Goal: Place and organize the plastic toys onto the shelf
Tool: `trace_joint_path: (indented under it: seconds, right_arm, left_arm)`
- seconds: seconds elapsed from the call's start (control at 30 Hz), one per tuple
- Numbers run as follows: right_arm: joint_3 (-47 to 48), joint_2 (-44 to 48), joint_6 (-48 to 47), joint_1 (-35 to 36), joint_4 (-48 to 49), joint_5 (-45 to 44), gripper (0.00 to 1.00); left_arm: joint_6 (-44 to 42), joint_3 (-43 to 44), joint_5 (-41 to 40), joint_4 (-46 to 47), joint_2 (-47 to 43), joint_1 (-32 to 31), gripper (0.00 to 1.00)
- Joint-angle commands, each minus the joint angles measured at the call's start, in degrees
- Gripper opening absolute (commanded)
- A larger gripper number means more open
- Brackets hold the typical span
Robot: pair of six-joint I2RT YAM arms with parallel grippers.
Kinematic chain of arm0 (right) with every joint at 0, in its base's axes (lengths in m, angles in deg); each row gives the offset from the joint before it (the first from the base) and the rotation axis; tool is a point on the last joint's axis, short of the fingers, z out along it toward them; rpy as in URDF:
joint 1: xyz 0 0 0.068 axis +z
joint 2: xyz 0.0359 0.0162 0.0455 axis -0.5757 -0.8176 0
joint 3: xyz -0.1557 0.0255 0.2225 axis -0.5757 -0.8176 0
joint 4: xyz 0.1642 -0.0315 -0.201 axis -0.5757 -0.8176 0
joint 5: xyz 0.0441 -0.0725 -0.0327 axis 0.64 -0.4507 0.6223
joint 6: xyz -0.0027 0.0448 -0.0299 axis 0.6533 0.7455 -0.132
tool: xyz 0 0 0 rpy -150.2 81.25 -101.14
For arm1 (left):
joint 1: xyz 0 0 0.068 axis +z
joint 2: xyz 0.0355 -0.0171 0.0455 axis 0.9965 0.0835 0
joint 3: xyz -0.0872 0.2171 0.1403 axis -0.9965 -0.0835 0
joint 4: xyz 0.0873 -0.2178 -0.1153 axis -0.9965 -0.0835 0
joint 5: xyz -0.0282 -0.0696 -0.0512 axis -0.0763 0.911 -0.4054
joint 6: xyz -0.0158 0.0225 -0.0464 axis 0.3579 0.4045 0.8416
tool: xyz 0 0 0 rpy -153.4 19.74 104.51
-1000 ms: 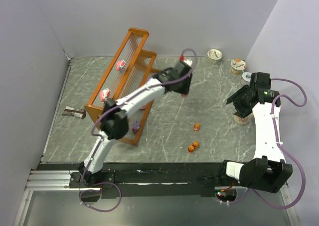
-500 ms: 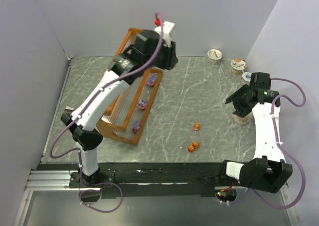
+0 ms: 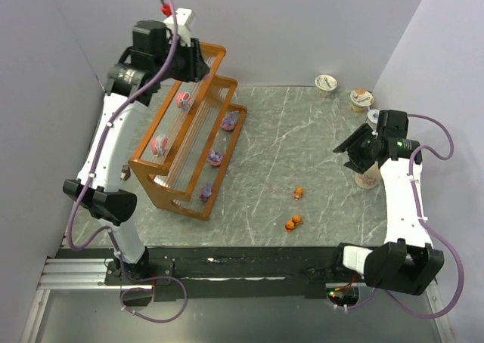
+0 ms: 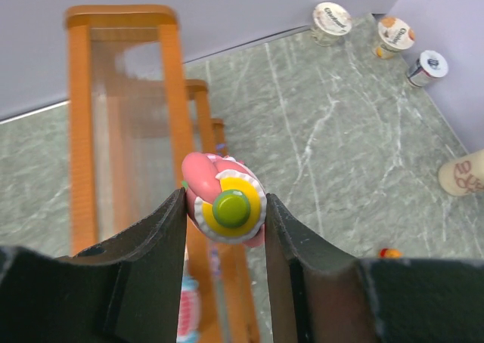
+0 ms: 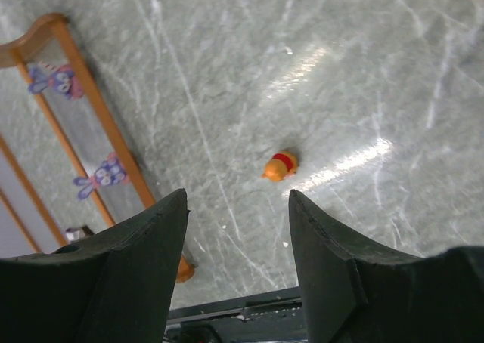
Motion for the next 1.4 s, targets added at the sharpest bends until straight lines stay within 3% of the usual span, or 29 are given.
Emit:
trace_joint_path:
  seconds: [0.0, 0.37, 0.73, 1.37]
  right_arm:
    - [-0.59, 2.16, -0.80, 1.00, 3.85, 2.12, 0.63]
    - [-0.32, 0.23, -0.10, 3.37, 4.73, 1.42, 0.63]
    - [3.90, -5.22, 1.93, 13.57, 6.05, -2.54, 0.63]
    - [10.93, -12.96, -0.09, 22.01, 7.63, -3.42, 0.64]
  left_arm:
    - [-3.34, 4.11, 8.88, -0.35, 0.61, 4.59, 0.07]
    - [-6.60, 6.31, 14.52, -2.99, 6.33, 8.82, 0.09]
    - [-5.37, 8.33, 19.00, -0.18, 10.90, 12.33, 0.11]
    - [-8.00, 5.17, 22.34, -1.67, 10.11, 13.39, 0.15]
